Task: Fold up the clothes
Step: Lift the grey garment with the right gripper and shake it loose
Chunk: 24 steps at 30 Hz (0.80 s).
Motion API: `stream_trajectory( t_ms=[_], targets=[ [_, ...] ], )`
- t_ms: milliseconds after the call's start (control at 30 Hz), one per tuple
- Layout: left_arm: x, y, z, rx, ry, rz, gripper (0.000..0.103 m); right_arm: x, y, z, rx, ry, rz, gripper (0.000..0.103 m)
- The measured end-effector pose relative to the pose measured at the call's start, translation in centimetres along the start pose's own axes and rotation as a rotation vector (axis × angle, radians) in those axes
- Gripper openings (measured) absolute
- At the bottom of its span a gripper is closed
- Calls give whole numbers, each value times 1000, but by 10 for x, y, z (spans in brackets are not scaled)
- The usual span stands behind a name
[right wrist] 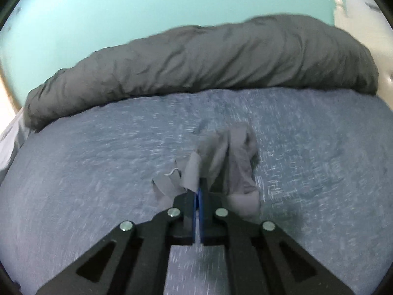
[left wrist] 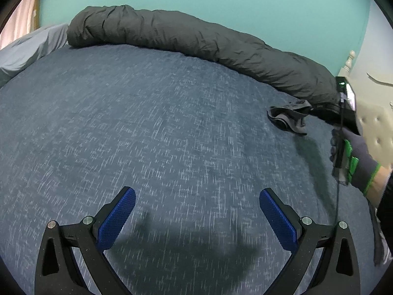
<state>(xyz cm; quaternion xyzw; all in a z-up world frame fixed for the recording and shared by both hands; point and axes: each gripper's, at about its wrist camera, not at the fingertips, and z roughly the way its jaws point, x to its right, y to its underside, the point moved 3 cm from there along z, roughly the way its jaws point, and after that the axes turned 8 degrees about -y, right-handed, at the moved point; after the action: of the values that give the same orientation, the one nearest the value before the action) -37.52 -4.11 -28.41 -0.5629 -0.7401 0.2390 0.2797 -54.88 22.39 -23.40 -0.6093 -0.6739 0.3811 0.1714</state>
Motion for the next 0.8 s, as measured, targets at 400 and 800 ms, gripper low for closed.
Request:
stream_trajectory(
  t_ms=[400, 800],
  targets=[
    [-20, 31, -114, 38, 5, 15, 103, -97, 19, -203, 86, -148, -156, 1],
    [-34, 76, -231, 87, 63, 25, 103, -192, 80, -378, 60, -288, -214, 1]
  ],
)
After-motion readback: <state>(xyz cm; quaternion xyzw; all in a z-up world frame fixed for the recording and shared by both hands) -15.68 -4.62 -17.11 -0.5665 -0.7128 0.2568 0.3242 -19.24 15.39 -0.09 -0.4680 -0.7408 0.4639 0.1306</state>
